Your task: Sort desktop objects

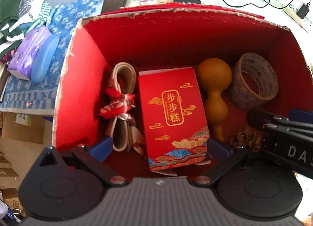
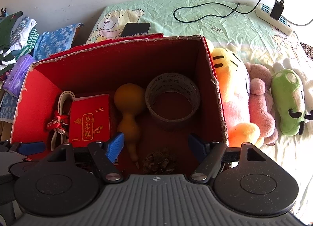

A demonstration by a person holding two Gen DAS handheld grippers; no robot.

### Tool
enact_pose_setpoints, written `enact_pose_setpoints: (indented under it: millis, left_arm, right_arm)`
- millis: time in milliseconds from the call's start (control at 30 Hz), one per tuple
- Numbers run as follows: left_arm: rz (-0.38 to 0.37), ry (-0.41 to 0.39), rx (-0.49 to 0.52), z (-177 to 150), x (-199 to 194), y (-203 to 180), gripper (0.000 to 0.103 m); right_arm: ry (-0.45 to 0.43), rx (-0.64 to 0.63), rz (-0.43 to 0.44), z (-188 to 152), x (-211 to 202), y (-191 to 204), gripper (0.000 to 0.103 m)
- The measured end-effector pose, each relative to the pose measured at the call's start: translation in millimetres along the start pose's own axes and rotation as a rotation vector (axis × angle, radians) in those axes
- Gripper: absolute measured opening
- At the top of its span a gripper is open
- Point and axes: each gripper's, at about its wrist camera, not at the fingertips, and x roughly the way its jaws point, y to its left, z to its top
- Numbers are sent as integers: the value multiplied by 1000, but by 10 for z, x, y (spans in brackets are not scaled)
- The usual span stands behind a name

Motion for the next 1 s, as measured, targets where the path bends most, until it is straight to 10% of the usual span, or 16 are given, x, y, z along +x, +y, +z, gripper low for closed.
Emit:
enact_pose_setpoints:
  millis: [1000]
  left_arm:
    - [83,-25,8,-72,-264,69,102]
  right_arm:
    - [-27,7,-19,-82,-333,-24,76]
